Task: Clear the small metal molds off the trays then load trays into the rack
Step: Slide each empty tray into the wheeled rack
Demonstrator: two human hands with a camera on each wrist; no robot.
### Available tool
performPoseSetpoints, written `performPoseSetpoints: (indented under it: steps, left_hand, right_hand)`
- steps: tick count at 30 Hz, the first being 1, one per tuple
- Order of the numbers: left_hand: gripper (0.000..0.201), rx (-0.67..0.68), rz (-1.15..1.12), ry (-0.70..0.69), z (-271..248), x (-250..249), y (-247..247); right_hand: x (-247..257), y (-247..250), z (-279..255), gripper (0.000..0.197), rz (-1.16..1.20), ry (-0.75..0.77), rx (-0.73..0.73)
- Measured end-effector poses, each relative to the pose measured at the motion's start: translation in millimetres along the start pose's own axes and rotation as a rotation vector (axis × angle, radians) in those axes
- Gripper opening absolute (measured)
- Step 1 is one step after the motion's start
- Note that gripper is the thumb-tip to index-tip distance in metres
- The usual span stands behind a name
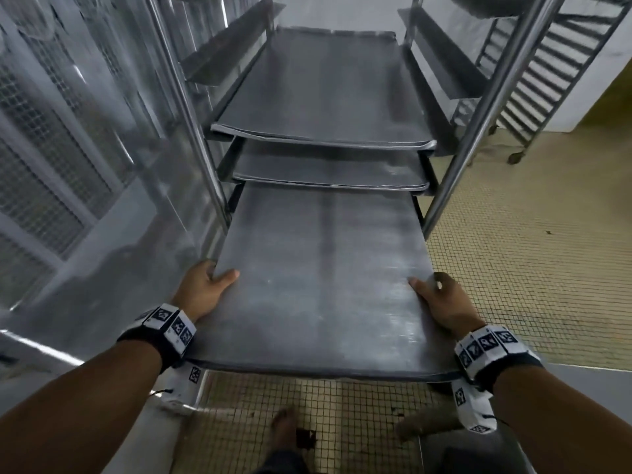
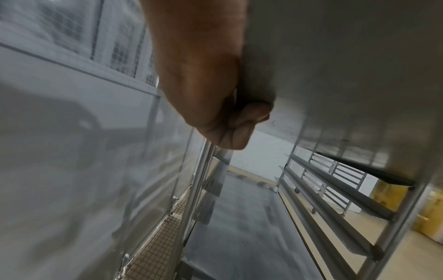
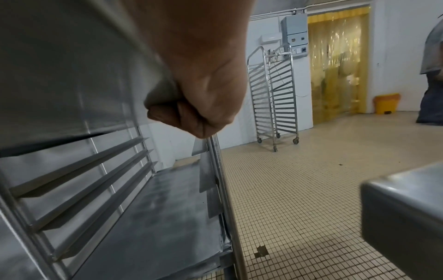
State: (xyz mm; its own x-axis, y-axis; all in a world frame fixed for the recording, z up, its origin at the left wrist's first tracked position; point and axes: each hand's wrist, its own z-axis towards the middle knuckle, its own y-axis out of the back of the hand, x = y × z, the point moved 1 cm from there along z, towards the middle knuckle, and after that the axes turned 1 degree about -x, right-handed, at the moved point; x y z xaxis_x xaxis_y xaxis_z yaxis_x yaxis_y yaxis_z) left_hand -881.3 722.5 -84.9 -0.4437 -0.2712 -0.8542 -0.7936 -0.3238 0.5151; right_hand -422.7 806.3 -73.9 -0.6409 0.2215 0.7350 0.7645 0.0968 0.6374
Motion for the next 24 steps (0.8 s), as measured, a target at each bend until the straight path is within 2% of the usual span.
performPoseSetpoints:
  steps: [3,4,10,16,19,22,24]
  left_hand:
    - [0.049,0.014,-0.019,-0.013,36,5,-2]
    - [0.05,0.02,-0.027,-0.009,47,6,-4]
    - [0.027,0.014,-0.001,-0.007,106,12,-21]
    - [0.033,-0.021,-0.011,-0.025,147,11,-27]
    - [0.032,-0.027,0.011,-0.047,152,6,-28]
    - [0.009,0.003,-0.027,-0.033,146,4,-26]
    - [0.006,0.019,-0.101,0.028,134,12,-20]
  right_hand:
    - [13,-10,24,0.046,-0.003,-0.011,-0.003]
    - [15,-14,33,0.047,-0.001,-0.015,-0.011]
    - [17,-38,81,0.06,0.021,-0.054,-0.064]
    - [31,-39,118,0.057,0.02,-0.042,-0.099]
    - [30,-38,128,0.063,0.036,-0.043,-0.101]
    - [24,-34,126,0.05,0.086,-0.06,-0.087]
    - [17,-29,119,0.053,0.114,-0.105,-0.065]
